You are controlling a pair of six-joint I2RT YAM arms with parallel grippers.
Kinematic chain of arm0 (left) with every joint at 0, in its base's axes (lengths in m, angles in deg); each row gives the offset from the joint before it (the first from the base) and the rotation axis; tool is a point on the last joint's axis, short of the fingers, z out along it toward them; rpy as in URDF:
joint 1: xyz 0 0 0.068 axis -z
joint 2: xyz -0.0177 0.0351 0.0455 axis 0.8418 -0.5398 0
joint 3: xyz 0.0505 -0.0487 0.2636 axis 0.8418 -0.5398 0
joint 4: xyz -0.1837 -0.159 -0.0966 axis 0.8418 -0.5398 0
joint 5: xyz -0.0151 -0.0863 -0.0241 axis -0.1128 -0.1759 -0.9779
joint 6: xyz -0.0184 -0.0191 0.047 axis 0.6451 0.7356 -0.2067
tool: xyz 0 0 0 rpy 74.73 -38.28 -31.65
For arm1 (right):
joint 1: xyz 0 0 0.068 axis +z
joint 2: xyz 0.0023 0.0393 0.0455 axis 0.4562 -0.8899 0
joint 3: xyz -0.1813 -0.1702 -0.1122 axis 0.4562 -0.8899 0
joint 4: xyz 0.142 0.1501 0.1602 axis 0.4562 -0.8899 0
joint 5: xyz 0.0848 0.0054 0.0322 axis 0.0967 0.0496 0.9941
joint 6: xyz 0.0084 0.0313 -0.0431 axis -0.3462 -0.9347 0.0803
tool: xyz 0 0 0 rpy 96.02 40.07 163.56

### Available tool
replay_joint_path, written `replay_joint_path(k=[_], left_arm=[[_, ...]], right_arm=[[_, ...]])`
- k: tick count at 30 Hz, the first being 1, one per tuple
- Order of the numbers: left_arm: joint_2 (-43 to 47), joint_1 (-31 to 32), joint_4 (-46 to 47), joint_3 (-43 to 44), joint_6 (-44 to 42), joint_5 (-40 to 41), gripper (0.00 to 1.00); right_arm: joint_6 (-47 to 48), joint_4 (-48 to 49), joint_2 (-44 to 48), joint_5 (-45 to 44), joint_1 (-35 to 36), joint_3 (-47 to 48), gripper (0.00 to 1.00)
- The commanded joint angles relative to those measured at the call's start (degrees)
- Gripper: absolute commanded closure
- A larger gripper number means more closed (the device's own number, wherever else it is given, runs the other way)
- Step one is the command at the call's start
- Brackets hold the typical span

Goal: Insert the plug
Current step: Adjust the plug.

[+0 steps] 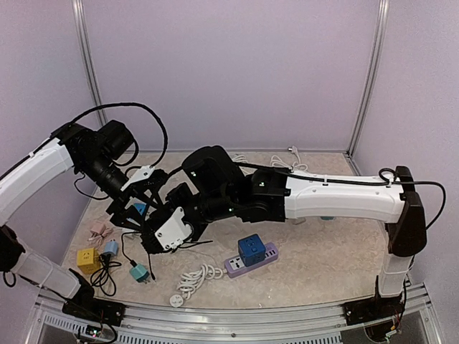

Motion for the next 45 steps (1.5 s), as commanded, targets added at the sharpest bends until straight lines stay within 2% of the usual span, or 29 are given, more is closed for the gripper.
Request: replay_joint_path(k=[1,6,10,13,17,20,25,27,31,35,38,43,45], left_arm=[[-0.1,-0.2,-8.2,5.6,1.6,4.1,0.04],[2.9,-5.1,-7.6,12.0,4.5,6.8,0.01],[5.1,-6.0,-5.6,12.9,7.6,8.8,0.01],[6.1,-5.9,-3.8,12.6,10.2,8.6,0.01],[6.7,-5.4,0.7,12.6,14.9,8.8,0.03],[6.8,-4.9,3.7,12.7,18.0,9.6,0.09],[6.7,-3.4,6.9,13.4,21.7,9.2,0.27],[6.5,-2.3,7.3,14.2,22.6,8.6,0.35],[6.0,-1.3,7.3,15.6,23.8,5.5,0.40],[5.7,-0.9,8.1,17.3,25.5,3.1,0.54],[5.4,-0.8,8.4,19.3,26.7,1.8,0.53],[4.4,0.2,10.7,21.3,30.0,0.1,0.41],[3.8,1.0,12.1,21.0,31.3,0.3,0.40]], right_arm=[[-14.2,2.4,0.9,0.1,-1.7,3.0,1.00],[-42.8,-1.0,4.0,15.8,-8.9,7.4,1.00],[-67.9,2.2,5.9,25.8,-13.3,6.7,1.00],[-79.5,9.6,7.9,29.1,-14.2,1.9,1.00],[-89.5,25.0,10.8,29.5,-14.2,-6.6,1.00],[-92.5,29.7,10.8,26.7,-14.1,-8.2,1.00],[-94.5,37.4,10.4,24.5,-13.2,-10.3,1.00],[-94.2,38.2,9.7,24.9,-12.7,-9.9,1.00],[-94.1,40.3,9.0,24.7,-12.2,-10.2,1.00],[-93.5,40.8,8.6,24.1,-11.7,-10.2,1.00],[-93.1,40.5,8.4,23.5,-11.7,-10.2,1.00],[-93.0,41.7,8.6,22.1,-11.5,-10.6,1.00],[-92.9,42.6,8.5,21.4,-11.3,-10.8,1.00]])
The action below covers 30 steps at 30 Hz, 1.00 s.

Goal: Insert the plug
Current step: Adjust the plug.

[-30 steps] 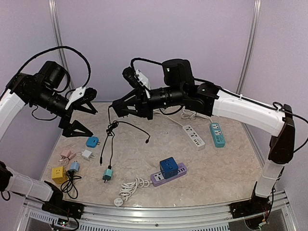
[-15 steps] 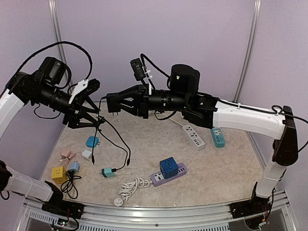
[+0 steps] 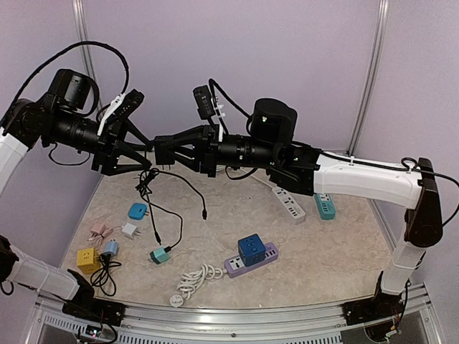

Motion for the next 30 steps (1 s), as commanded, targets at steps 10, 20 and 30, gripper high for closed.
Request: replay_joint_path(k=[10,20,30], left_arm=[[-3.3,3.1,4.4,1.1,5.5,-2.7,0.64],[-3.3,3.1,3.9,1.1,5.0,-5.4,0.67],[-2.8,3.1,3.1,0.8,4.0,-5.8,1.00]], right_arm=[[0.5,6.0,-1.1,-1.8,1.2,-0.8,1.00],[1.1,5.4,-1.3,-2.3,1.3,-1.0,1.00],[1.3,5.0,-1.9,-2.1,1.2,-0.7,1.00]])
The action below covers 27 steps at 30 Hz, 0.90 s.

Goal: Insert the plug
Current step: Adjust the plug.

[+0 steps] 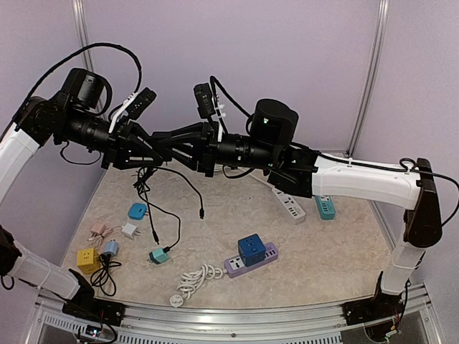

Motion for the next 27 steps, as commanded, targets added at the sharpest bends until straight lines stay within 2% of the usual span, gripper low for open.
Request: replay_joint_path(k=[1,4,7,8,12,14,17,22,27], left_arm=[[0.3,0.4,-0.1,0.7,-1.2,-1.4,1.00],[0.5,0.4,0.0,0.4,-1.5,1.0,1.00],[0.9,0.4,0.8,-0.4,-1.5,5.5,1.00],[1.0,0.4,1.2,-0.6,-1.3,7.1,1.00],[0.9,0.4,3.7,-2.1,1.0,12.1,1.00],[0.8,0.4,5.0,-3.0,2.1,14.1,1.00],[0.8,0.7,6.2,-4.1,2.7,18.1,1.00],[0.8,1.4,7.6,-5.0,3.4,23.2,1.00],[0.7,1.8,7.8,-4.9,3.6,24.0,1.00]], right_arm=[[-0.5,0.8,-1.5,-0.7,0.5,-0.2,1.00],[-0.5,-1.0,-1.4,-1.9,0.6,0.3,0.99],[-0.5,-4.2,-0.9,-6.7,0.6,0.8,0.57],[-0.8,-5.1,-0.8,-8.1,0.6,0.9,0.47],[-2.9,-7.5,-0.7,-11.4,0.8,2.0,0.25],[-3.3,-8.5,-0.3,-14.1,1.5,2.4,0.22],[-4.2,-10.8,0.6,-22.9,3.1,2.9,0.22],[-10.7,-20.1,-0.6,-37.6,4.9,7.4,0.27],[-10.7,-23.8,-3.2,-41.7,6.4,10.5,0.28]])
